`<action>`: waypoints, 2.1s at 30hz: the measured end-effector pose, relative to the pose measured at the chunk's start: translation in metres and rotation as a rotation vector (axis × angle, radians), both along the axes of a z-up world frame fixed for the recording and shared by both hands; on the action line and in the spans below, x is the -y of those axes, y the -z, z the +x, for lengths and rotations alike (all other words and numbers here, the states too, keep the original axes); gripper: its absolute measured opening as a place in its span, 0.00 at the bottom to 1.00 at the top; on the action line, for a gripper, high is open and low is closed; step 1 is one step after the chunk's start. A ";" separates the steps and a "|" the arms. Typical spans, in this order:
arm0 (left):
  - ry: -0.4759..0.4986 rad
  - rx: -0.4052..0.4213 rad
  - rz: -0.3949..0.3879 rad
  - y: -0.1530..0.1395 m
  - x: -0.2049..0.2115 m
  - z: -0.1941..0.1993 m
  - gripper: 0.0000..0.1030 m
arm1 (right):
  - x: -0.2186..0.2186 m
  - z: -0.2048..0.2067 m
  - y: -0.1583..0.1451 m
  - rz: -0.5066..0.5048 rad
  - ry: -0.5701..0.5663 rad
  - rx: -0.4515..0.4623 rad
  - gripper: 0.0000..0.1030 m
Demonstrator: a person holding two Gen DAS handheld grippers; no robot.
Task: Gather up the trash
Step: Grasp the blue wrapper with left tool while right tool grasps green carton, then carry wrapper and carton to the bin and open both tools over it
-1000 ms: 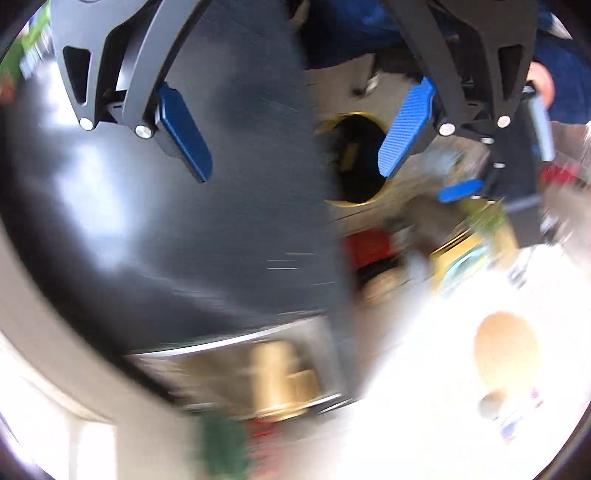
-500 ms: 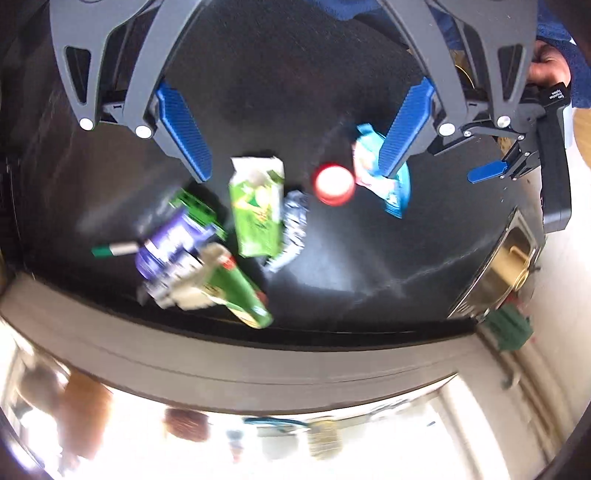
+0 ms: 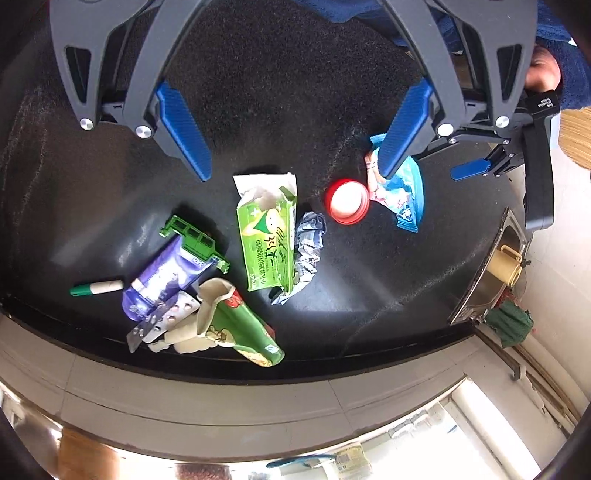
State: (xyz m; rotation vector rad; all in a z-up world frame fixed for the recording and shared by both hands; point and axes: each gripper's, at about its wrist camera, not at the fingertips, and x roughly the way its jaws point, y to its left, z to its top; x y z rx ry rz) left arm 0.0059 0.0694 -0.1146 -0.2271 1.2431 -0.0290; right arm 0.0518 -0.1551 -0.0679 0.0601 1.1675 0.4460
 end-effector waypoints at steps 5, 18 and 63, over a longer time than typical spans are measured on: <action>0.010 -0.026 0.039 0.030 0.006 0.023 0.94 | -0.010 0.023 0.036 -0.045 -0.031 -0.051 0.81; 0.050 0.045 0.114 0.034 0.030 0.047 0.69 | -0.022 0.067 0.086 -0.093 -0.063 -0.138 0.50; -0.594 0.120 0.156 0.002 -0.184 -0.171 0.22 | -0.296 -0.073 0.028 -0.048 -0.775 -0.002 0.26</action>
